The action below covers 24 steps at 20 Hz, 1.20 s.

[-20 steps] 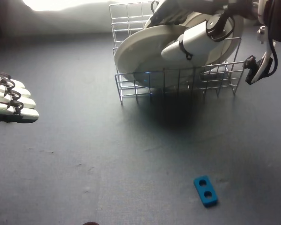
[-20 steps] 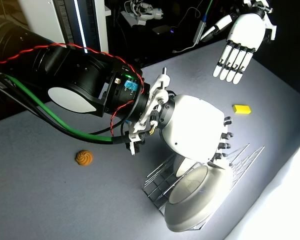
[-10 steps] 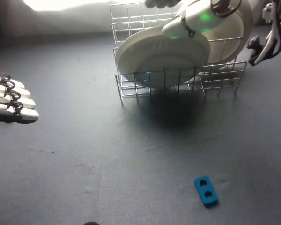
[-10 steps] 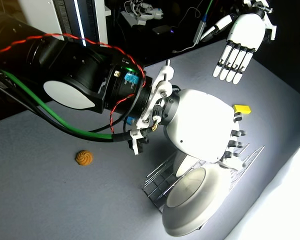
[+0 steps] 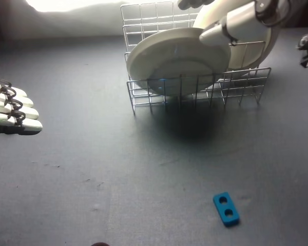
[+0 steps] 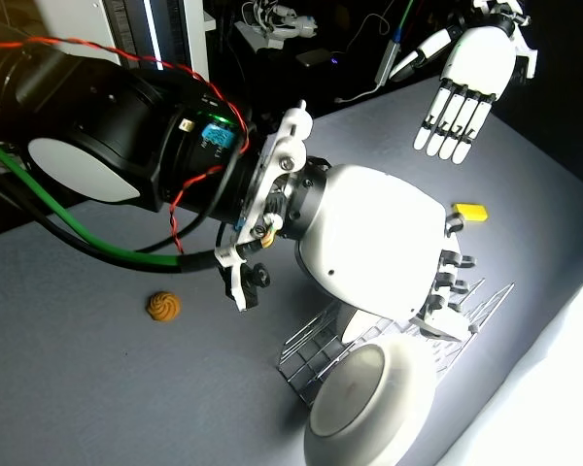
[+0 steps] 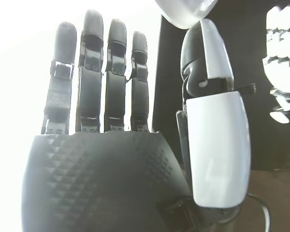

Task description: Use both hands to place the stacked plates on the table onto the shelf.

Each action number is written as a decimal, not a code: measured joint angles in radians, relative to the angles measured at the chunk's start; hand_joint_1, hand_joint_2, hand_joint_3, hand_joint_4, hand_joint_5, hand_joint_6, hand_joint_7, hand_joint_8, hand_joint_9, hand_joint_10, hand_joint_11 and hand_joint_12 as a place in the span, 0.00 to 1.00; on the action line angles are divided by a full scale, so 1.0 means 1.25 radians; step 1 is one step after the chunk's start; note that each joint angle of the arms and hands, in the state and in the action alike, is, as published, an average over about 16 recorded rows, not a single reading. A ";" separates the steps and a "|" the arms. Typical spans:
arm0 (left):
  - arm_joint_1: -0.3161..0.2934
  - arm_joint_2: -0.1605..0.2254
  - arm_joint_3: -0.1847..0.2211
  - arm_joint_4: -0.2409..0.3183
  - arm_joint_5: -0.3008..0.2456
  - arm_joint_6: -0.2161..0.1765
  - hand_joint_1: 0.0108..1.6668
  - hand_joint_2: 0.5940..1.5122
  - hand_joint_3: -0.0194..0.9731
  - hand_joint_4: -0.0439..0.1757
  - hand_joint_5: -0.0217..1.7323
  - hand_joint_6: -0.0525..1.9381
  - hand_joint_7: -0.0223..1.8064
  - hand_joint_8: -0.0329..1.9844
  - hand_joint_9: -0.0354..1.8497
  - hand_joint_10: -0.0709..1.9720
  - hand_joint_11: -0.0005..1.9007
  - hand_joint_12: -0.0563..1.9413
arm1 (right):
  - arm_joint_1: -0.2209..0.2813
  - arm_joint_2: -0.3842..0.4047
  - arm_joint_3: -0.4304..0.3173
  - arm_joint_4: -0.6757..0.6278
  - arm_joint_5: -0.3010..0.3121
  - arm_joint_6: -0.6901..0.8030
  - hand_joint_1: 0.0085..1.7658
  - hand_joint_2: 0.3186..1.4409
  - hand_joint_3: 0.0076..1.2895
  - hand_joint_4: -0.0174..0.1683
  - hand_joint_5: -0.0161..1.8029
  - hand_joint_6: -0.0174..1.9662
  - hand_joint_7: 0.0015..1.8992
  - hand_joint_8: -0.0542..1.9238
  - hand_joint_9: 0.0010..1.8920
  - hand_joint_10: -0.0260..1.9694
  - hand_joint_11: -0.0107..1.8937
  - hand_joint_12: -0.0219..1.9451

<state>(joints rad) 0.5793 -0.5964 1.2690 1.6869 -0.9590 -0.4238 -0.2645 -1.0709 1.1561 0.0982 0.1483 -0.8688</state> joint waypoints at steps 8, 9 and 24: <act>-0.003 -0.001 -0.003 0.001 -0.007 0.002 0.00 0.47 0.04 0.23 0.02 0.03 0.02 0.01 0.03 0.00 0.01 0.04 | -0.015 0.119 -0.092 -0.025 0.027 -0.032 0.55 0.66 0.01 0.09 0.39 0.03 0.39 0.04 0.40 0.02 0.15 0.60; -0.003 -0.001 -0.004 0.001 -0.009 0.003 0.00 0.47 0.04 0.23 0.02 0.03 0.02 0.01 0.03 0.00 0.01 0.04 | -0.019 0.135 -0.103 -0.024 0.030 -0.033 0.54 0.66 0.01 0.09 0.39 0.03 0.39 0.04 0.40 0.02 0.15 0.61; -0.024 0.000 -0.027 -0.008 -0.062 0.037 0.00 0.50 0.04 0.23 0.05 0.03 0.04 0.02 0.05 0.01 0.02 0.06 | -0.105 0.315 -0.224 -0.010 0.029 -0.062 0.47 0.69 0.00 0.09 0.37 0.03 0.37 0.04 0.38 0.03 0.12 0.62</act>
<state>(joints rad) 0.5495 -0.5967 1.2354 1.6770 -1.0370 -0.3782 -0.3956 -0.6771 0.8764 0.0851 0.1845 -0.9457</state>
